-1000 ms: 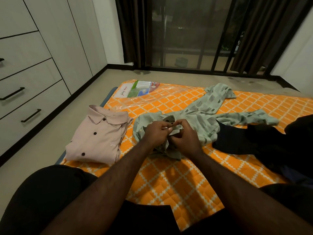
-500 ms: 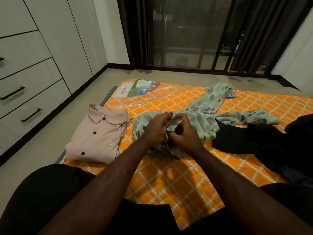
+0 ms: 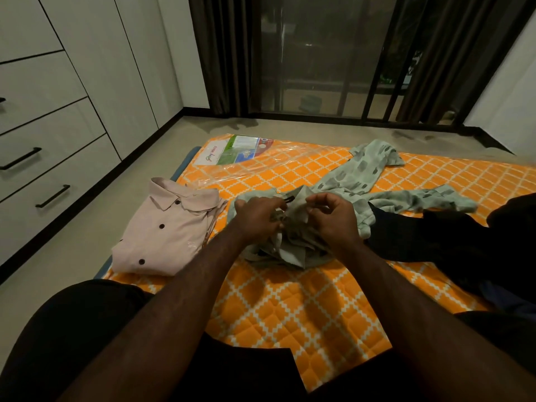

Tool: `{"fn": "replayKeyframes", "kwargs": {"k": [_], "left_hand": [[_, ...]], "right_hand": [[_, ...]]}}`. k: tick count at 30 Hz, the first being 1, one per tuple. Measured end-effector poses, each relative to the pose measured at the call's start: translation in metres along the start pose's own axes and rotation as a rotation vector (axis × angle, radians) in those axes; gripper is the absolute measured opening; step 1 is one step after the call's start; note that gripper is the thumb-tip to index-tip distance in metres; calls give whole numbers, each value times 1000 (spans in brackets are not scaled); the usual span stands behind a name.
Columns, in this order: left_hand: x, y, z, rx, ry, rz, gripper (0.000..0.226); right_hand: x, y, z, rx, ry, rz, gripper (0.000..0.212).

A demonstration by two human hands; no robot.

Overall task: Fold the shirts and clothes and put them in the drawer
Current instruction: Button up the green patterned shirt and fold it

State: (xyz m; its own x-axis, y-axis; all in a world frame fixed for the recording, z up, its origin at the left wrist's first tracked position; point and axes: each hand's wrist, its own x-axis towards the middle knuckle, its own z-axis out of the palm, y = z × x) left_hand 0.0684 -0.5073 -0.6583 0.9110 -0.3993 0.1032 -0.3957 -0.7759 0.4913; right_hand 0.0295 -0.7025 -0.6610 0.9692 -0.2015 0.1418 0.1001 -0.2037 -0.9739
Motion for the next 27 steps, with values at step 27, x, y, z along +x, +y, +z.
{"fn": "replayKeyframes", "kwargs": {"k": [27], "left_hand": [[-6, 8, -28, 86, 63, -152, 44]], "right_hand": [[-14, 49, 13, -1057, -196, -275, 39]]}}
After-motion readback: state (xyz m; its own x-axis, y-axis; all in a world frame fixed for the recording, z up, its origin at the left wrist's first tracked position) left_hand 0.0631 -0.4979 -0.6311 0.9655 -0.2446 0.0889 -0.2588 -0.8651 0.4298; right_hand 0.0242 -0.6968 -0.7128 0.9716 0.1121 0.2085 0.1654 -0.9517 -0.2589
